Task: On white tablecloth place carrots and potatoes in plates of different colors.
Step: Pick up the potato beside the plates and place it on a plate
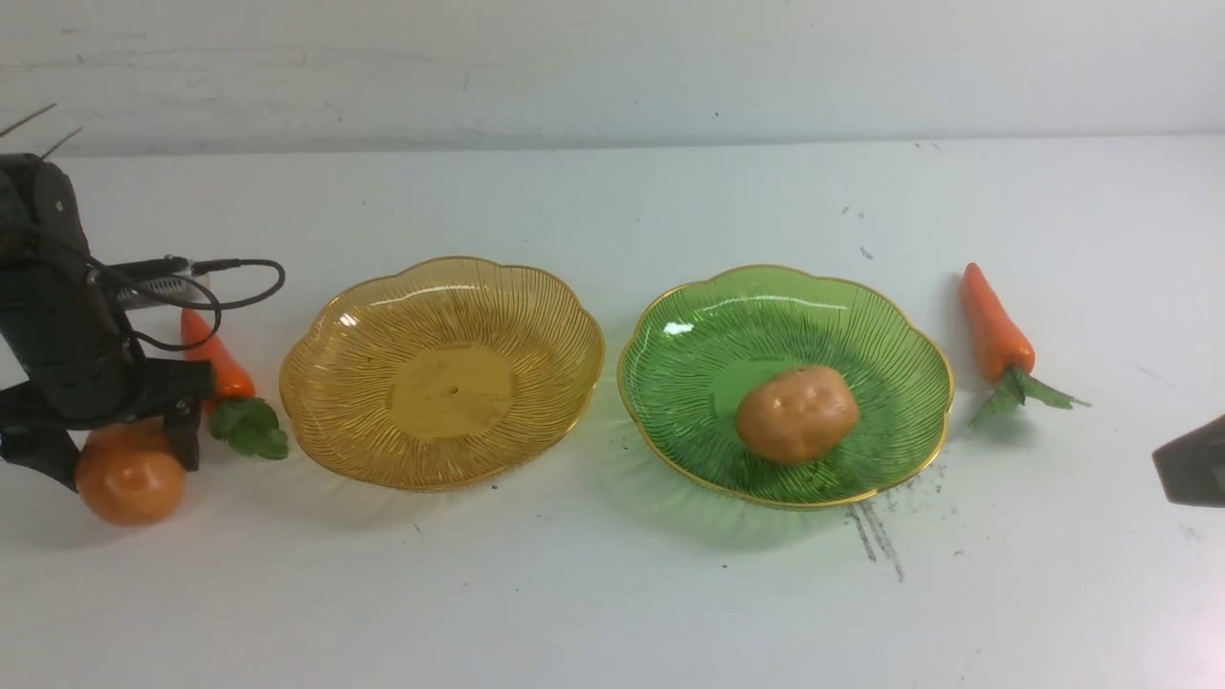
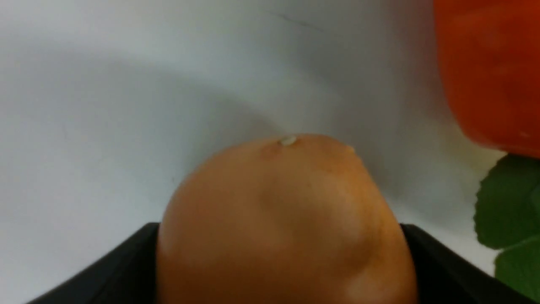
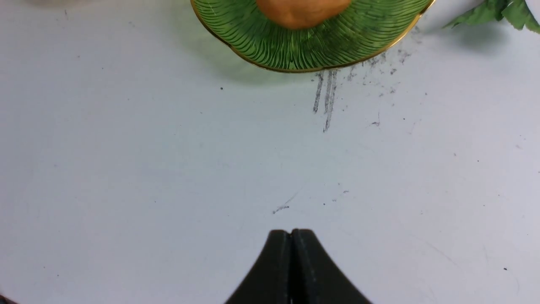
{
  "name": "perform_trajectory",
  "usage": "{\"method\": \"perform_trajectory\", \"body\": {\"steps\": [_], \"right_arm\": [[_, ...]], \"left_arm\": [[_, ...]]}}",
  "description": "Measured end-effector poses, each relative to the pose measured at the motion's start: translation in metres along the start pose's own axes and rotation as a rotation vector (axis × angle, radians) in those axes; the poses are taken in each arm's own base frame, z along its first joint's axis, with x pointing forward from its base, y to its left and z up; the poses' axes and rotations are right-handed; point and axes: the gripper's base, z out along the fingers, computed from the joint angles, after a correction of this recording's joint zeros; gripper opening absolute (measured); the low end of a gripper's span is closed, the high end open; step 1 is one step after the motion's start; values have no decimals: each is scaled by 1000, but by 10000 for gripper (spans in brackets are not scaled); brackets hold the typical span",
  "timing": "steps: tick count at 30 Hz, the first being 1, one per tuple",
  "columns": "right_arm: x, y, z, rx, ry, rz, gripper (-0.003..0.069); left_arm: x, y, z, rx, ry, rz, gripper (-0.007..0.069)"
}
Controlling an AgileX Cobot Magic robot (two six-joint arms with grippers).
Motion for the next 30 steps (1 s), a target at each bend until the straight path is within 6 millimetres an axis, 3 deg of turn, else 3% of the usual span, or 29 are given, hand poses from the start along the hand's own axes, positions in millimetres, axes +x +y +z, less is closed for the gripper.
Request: {"method": "perform_trajectory", "body": {"steps": [8,11,13,14,15,16,17,18,21,23,24,26,27,28,30], "right_arm": [[0,0,0,1,0,-12,-15],[0,-2,0,25,1,-34,-15],[0,-7,0,75,3,-54,-15],[0,-8,0,84,3,-58,-15],[0,-10,-1,115,2,-57,-15],[0,-12,-1,133,-1,-50,-15],[-1,-13,-1,140,-2,-48,-15],[-1,-14,-1,155,-12,-34,-15],[-2,-15,-1,162,-20,-21,-15],[-2,-14,-1,159,-22,-18,-15],[-2,-14,-1,157,-22,-17,-15],[-2,-13,-1,147,-23,-13,-15],[-2,-13,-1,145,-23,-12,-15],[-2,-13,-1,145,-23,-12,-15],[-2,-13,-1,145,-23,-12,-15]], "left_arm": [[4,1,-11,-14,113,-4,594],[-8,-4,-44,31,18,-11,594],[-12,-27,-91,137,-110,29,594],[-11,-30,-96,146,-122,35,594],[-7,-56,-123,223,-186,98,594],[-4,-71,-135,263,-212,137,594],[-3,-75,-138,274,-218,145,594],[6,-110,-156,350,-249,231,594],[30,-180,-168,471,-293,406,594],[46,-226,-165,524,-343,524,594],[48,-235,-161,531,-351,546,594],[65,-282,-142,545,-410,680,594],[70,-298,-133,538,-431,723,594],[72,-300,-133,539,-439,730,594],[81,-327,-108,523,-457,778,594]]}}
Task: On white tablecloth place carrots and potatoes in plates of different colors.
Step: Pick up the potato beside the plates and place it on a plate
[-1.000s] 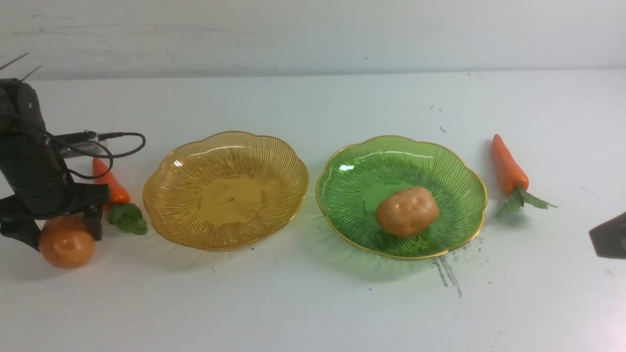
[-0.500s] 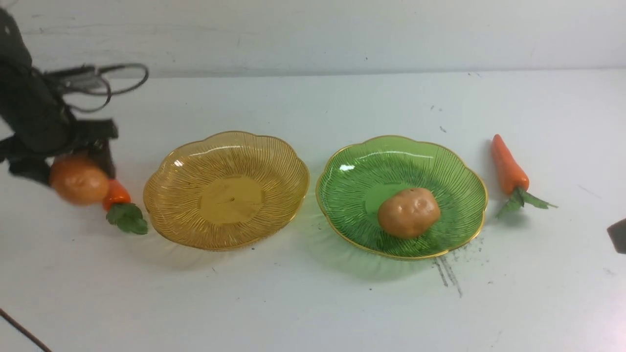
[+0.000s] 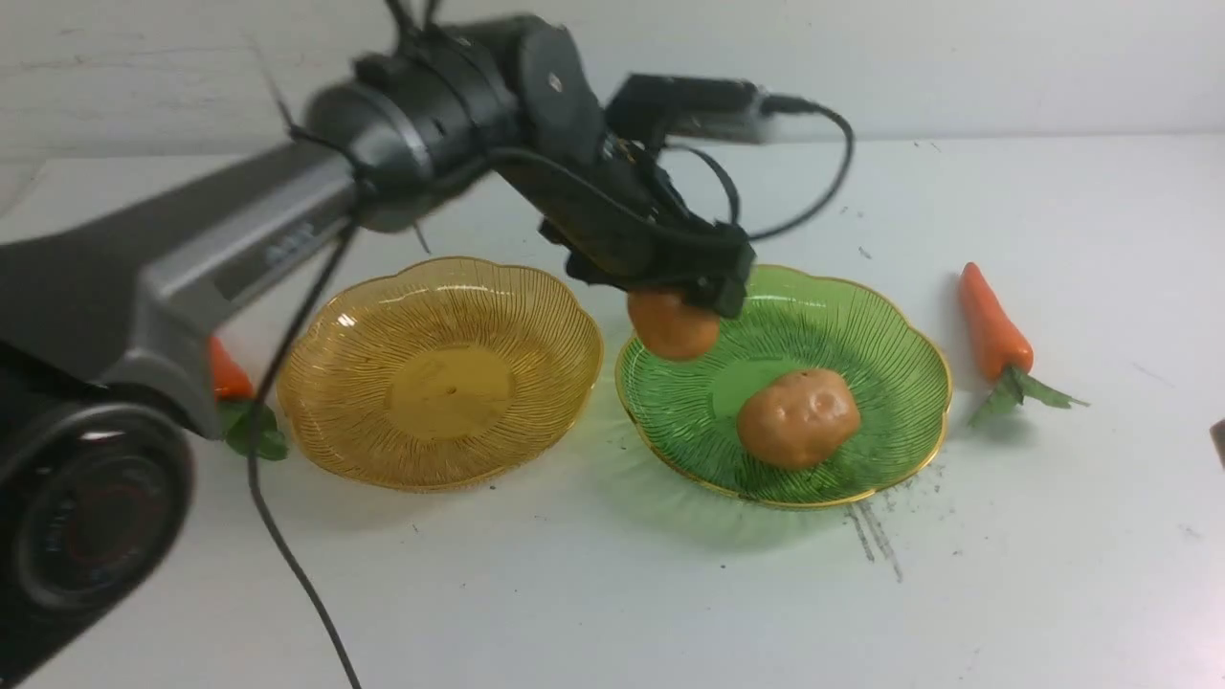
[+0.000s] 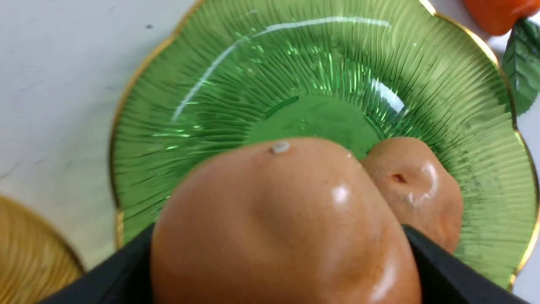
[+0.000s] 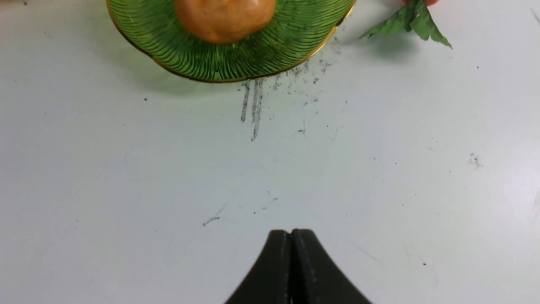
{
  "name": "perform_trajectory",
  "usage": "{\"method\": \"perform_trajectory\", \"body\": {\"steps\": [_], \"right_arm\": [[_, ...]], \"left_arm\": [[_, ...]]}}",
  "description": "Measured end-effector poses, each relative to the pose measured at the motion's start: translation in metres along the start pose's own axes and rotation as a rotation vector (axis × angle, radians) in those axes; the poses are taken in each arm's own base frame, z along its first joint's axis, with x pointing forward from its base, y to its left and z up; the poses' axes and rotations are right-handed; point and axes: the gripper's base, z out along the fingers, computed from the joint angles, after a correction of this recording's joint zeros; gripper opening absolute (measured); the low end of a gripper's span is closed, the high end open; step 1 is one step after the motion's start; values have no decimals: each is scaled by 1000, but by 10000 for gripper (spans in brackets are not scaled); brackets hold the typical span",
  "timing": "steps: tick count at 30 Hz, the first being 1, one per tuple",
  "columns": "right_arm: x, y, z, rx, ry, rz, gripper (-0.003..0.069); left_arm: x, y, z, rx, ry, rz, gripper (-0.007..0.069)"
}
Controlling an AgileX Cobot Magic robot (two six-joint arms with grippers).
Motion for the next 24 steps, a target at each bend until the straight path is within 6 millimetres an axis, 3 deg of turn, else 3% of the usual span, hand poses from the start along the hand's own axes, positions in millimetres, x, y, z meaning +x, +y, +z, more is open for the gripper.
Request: {"method": "perform_trajectory", "body": {"steps": [4,7,13,20,21,24], "right_arm": [[0,0,0,0,0,0,-15],[0,0,0,0,0,0,-15],[-3,0,0,-1,-29,0,-15],[-4,0,0,-1,-45,0,-15],[-4,0,0,-1,-45,0,-15],[-4,0,0,-1,-43,0,-15]], "left_arm": [[8,-2,31,-13,9,0,594],[12,0,37,-17,28,-2,594],[2,-5,23,-1,59,11,678],[-18,-12,-3,2,54,6,676],[-22,-10,-12,-31,69,-22,636],[-30,3,-39,-142,96,-67,423]]}}
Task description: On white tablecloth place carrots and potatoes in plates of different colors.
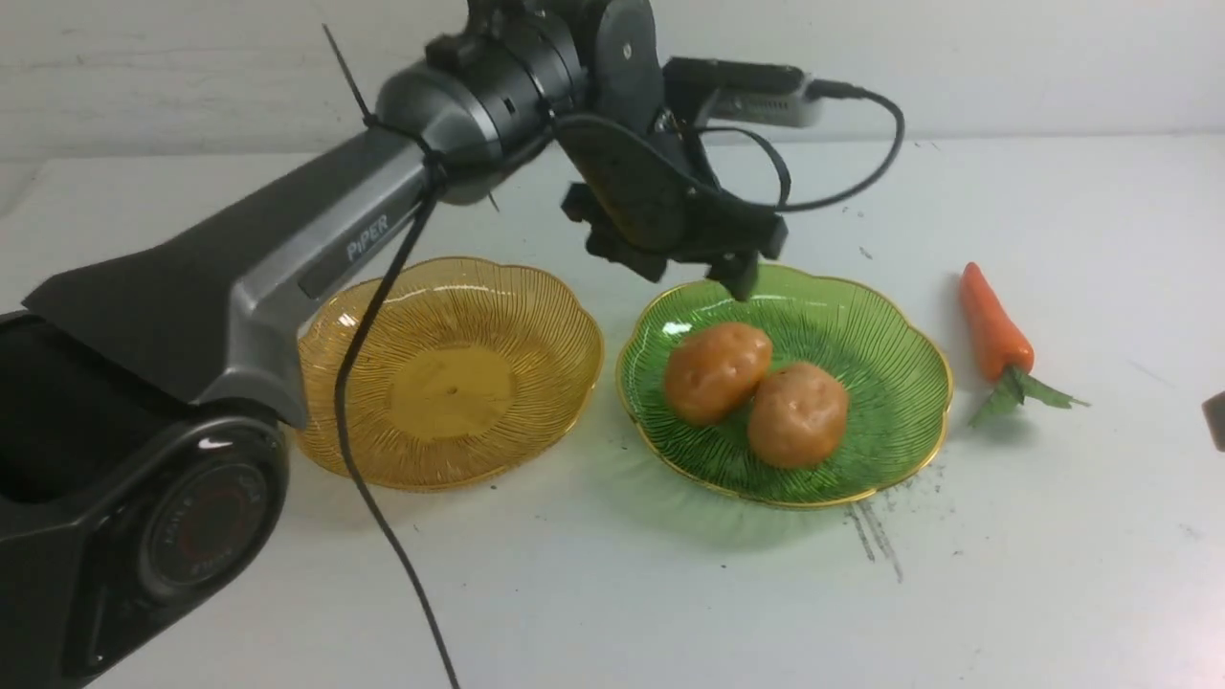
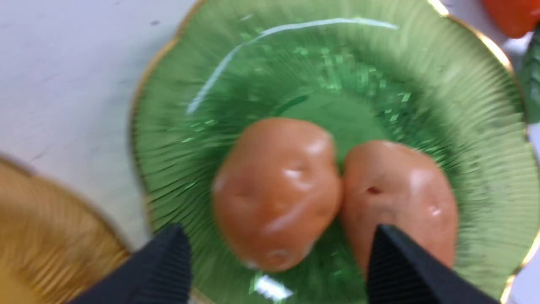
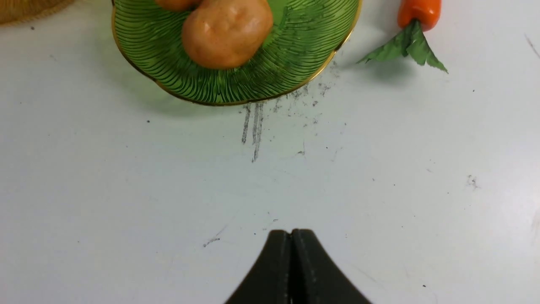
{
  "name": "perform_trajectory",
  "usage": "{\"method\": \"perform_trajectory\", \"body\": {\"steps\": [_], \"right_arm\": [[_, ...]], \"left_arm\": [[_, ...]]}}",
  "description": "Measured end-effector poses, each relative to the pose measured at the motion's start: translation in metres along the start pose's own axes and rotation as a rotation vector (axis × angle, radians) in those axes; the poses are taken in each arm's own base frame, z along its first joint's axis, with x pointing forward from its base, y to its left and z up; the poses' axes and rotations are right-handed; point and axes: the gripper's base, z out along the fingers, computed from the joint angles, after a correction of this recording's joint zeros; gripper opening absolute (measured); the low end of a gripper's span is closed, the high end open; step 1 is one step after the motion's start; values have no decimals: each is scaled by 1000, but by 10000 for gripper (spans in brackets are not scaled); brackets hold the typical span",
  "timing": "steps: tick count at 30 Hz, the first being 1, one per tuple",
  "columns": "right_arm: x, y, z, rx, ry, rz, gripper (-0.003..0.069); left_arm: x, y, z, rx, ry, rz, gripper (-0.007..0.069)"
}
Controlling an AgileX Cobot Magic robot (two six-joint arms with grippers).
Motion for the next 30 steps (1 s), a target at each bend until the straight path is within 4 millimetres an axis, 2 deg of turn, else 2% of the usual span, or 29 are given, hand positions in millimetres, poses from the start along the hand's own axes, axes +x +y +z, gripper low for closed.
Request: {"method": "perform_trajectory", "body": {"steps": [2,3,4,5,8,10,11,14,16,17,19,20,23,26,27,28,30], "right_arm": [[0,0,0,3,4,-2,-15],[0,0,0,3,5,-2,-15],[1,0,0,3,6,-2,-15],[1,0,0,4,12,-3,-15],[2,0,0,3,24,-2,-15],[2,0,0,4,25,-2,-15],[2,0,0,4,25,-3,-15],[2,0,0,2,25,-3,-15],[2,0,0,1,27,-3,-15],[3,0,0,1,37,-4,-15],[5,0,0,1,53,-16,-15],[5,0,0,0,55,-18,-15],[5,0,0,-1,56,-28,-15],[5,0,0,-1,57,-28,-15],[5,0,0,-1,57,-28,-15],[5,0,0,-1,57,-28,-15],[5,0,0,-3,58,-27,-15]], "left_arm": [[-4,20,-20,-107,-14,-9,253],[-9,47,-48,-205,-62,-36,98],[-9,51,-49,-217,-62,-40,98],[-10,77,-75,-278,-105,-93,38],[2,138,-112,-336,-142,-278,1],[18,174,-118,-333,-114,-394,-3],[23,184,-118,-330,-102,-426,-3],[54,228,-104,-314,-4,-583,-3],[63,240,-98,-316,27,-629,-3],[73,255,-90,-311,55,-691,-3],[84,275,-81,-315,83,-754,5],[84,276,-80,-316,85,-759,10],[94,292,-65,-337,127,-784,91],[101,300,-44,-359,181,-779,245],[101,300,-43,-362,185,-778,257],[104,302,-33,-361,208,-778,340],[108,306,-18,-360,239,-780,454]]}}
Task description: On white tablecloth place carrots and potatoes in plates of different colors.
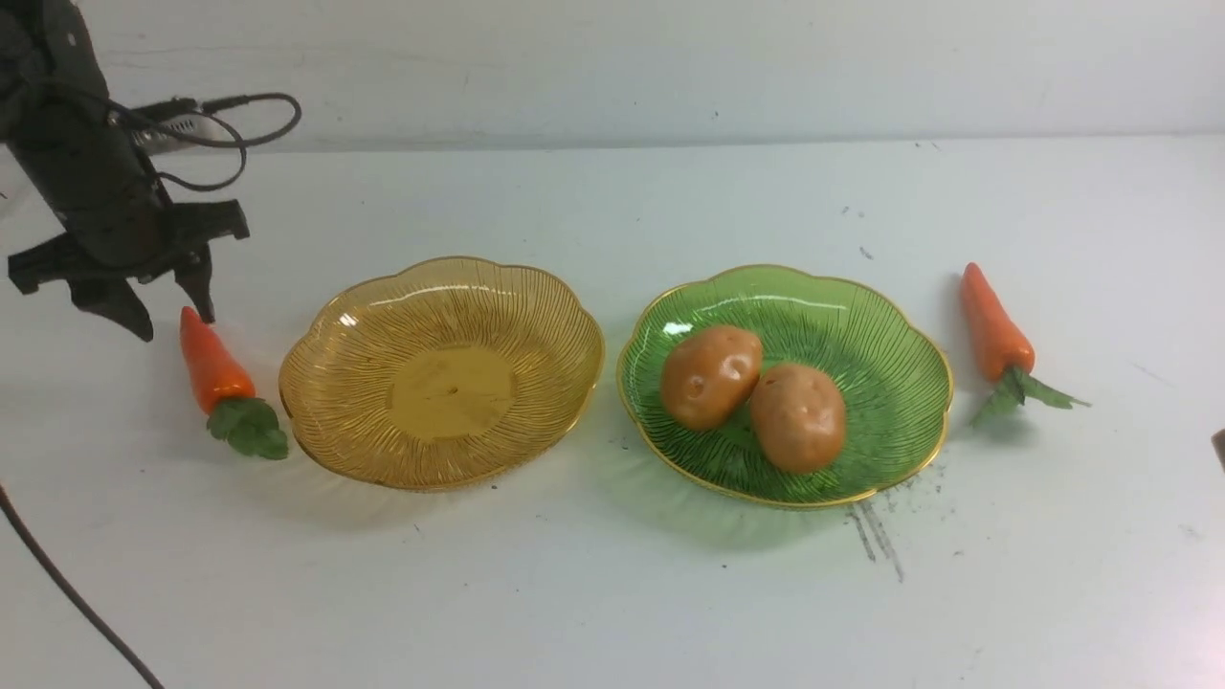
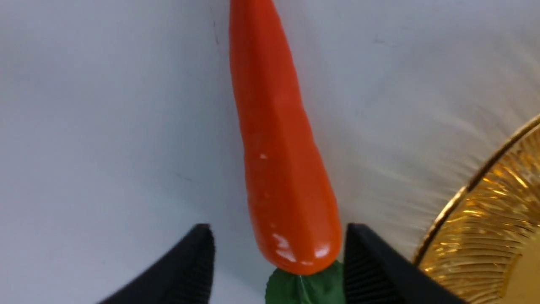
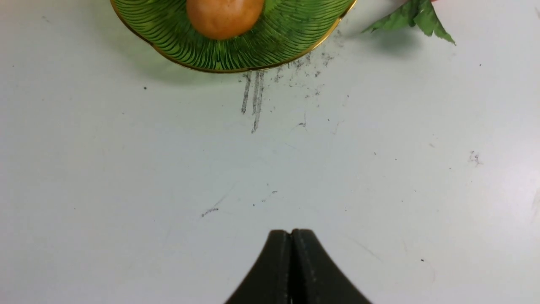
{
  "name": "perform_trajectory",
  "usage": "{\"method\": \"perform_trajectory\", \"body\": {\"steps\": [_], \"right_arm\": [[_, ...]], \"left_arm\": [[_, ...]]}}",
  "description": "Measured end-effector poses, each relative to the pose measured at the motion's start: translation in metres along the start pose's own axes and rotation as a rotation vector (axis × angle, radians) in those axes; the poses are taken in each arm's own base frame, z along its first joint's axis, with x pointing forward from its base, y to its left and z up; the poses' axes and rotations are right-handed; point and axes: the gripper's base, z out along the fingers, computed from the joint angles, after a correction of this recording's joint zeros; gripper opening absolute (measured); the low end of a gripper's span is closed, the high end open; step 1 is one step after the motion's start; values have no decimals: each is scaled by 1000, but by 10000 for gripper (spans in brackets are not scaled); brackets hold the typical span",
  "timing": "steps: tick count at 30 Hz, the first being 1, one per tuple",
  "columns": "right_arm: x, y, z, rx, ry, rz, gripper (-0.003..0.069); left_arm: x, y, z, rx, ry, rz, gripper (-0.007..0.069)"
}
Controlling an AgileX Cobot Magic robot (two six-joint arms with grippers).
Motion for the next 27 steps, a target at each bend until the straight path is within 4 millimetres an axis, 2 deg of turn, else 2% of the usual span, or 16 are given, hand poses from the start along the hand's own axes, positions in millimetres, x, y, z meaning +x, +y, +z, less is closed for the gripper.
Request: {"method": "perform_trajectory", "body": {"steps": [3,5,6,8,10,12,14,15,18,21,22,24,25,26,27], "right_arm": [[0,0,0,1,1,0,-15],[0,0,0,1,1,0,-15],[0,0,0,1,1,0,-15],[0,0,0,1,1,0,-15],[0,0,0,1,1,0,-15],[0,0,0,1,1,0,-15],[0,0,0,1,1,0,-15],[0,0,0,1,1,0,-15],[0,0,0,1,1,0,-15],[0,0,0,1,1,0,-15],[0,0,0,1,1,0,-15],[0,0,0,1,1,0,-15],[0,0,0,-2,1,1,-15],[0,0,0,-4,1,2,-15],[0,0,0,-4,1,2,-15]], "left_arm": [[0,-1,22,-11,39,1,589],[0,-1,29,-14,49,2,617],[0,-1,40,-19,69,2,645],[0,-1,48,-22,80,3,650],[1,-1,61,-29,105,3,617],[2,-1,65,-31,113,3,566],[2,-1,70,-34,120,-3,354],[2,-1,69,-35,118,-2,344],[-1,-2,55,-26,85,14,364],[-8,-6,18,21,-4,28,364],[-9,-12,-4,69,-45,33,364],[-4,-29,-34,162,-93,97,364],[3,-50,-52,243,-114,184,364],[10,-67,-58,295,-116,248,364],[10,-67,-58,295,-118,260,364]]}}
